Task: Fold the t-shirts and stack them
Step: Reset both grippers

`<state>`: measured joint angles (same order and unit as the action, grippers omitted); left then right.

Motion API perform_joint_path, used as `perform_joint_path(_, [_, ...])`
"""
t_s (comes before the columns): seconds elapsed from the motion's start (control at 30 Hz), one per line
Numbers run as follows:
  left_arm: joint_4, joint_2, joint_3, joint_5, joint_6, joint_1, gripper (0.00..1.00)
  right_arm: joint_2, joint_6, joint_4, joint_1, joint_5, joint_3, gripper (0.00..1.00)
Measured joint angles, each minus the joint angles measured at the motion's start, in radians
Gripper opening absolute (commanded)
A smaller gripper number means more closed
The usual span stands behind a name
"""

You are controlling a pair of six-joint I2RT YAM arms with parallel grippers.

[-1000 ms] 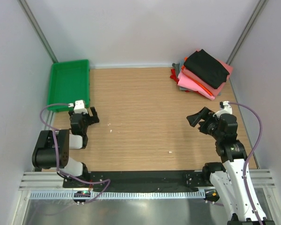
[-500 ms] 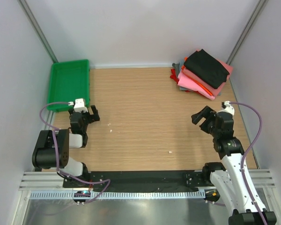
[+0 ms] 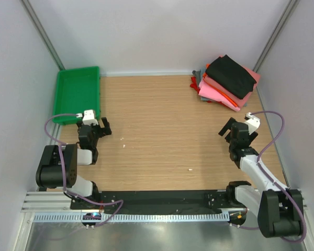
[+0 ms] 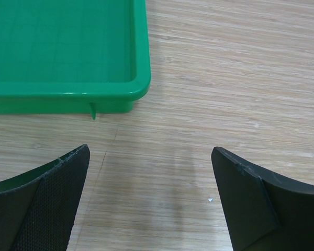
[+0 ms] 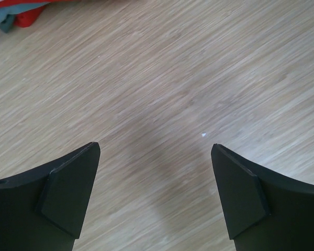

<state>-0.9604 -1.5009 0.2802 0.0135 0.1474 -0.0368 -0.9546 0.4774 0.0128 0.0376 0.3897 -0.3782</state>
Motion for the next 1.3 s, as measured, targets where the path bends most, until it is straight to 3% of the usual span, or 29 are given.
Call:
perform_joint_path(0.13, [0.0, 0.0, 0.0, 0.0, 0.0, 0.0, 1.0, -0.081, -0.087, 0.151, 0.0, 0.046, 0.023, 0.91])
perform_joint_path(0.27, [0.0, 0.0, 0.0, 0.0, 0.0, 0.0, 1.0, -0.143, -0.208, 0.424, 0.0, 0.083, 0.115, 0.92])
perform_joint_path(0.33, [0.0, 0.0, 0.0, 0.0, 0.0, 0.0, 0.99, -0.196, -0.241, 0.516, 0.0, 0.08, 0.15, 0.88])
perform_joint_path(0.53, [0.0, 0.0, 0.0, 0.0, 0.0, 0.0, 1.0, -0.388, -0.307, 0.691, 0.001, -0.034, 0.134, 0.86])
perform_joint_path(0.63, [0.0, 0.0, 0.001, 0.0, 0.0, 0.0, 1.0, -0.459, -0.345, 0.697, 0.003, -0.081, 0.067, 0.78])
perform_joint_path(0.7, [0.0, 0.0, 0.002, 0.0, 0.0, 0.0, 1.0, -0.51, -0.374, 0.739, 0.003, -0.117, 0.027, 0.89])
perform_joint_path(0.83, [0.0, 0.0, 0.002, 0.0, 0.0, 0.0, 1.0, -0.562, -0.399, 0.93, 0.002, -0.15, 0.1, 0.91])
perform_joint_path(0.9, [0.0, 0.0, 0.002, 0.0, -0.001, 0.0, 1.0, -0.58, -0.402, 0.956, 0.0, -0.153, 0.126, 1.0])
perform_joint_path(1.3, [0.0, 0.0, 0.004, 0.0, -0.001, 0.0, 1.0, -0.586, -0.421, 1.056, 0.0, -0.166, 0.138, 1.0])
